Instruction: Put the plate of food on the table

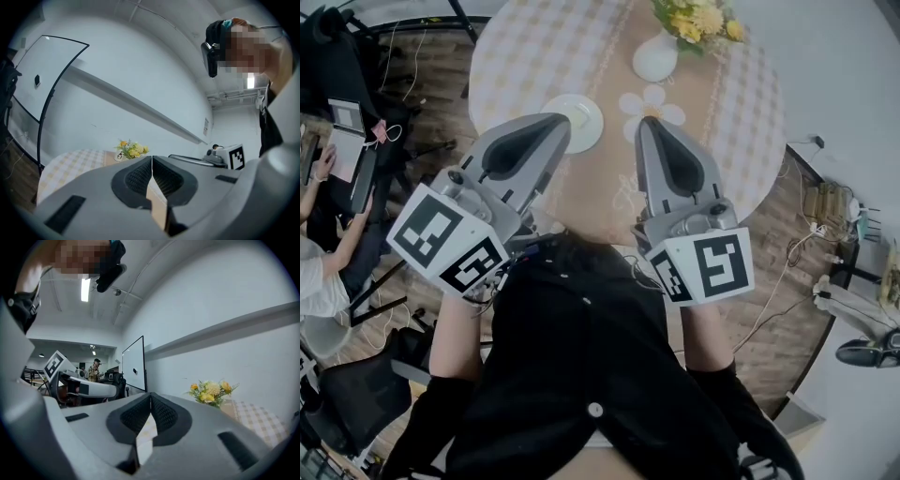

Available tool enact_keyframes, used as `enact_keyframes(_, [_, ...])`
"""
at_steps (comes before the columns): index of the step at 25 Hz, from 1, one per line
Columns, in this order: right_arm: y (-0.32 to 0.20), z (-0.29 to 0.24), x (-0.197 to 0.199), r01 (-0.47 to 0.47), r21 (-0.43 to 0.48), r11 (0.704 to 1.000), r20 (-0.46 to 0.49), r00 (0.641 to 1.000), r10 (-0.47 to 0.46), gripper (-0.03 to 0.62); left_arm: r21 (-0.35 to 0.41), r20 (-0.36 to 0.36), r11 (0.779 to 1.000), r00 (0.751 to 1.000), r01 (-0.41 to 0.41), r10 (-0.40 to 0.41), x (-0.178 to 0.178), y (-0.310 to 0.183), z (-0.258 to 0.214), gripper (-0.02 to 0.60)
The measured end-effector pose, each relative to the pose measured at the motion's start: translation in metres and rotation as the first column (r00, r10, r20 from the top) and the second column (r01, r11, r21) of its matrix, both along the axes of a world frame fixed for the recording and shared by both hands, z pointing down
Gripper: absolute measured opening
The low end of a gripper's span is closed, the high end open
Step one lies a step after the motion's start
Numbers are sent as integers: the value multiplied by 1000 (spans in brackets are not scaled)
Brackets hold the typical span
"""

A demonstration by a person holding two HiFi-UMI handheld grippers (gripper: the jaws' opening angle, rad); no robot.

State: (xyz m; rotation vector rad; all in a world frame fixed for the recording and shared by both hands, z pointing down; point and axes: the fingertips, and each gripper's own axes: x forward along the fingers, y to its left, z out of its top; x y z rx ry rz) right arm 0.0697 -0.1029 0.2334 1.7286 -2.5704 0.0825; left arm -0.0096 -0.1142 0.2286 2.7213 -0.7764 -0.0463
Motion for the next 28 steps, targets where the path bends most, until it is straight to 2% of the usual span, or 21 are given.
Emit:
enact_keyframes(10, [-1, 1, -7, 16, 4, 1000, -42, 999, -16, 2, -11, -11, 1000, 1000, 28, -29, -9, -4, -1, 3])
enact_keyframes(28, [-1, 3, -9, 23, -3, 1000, -51, 998, -23, 2, -9, -10, 999, 999, 37, -37, -9, -2, -4, 2])
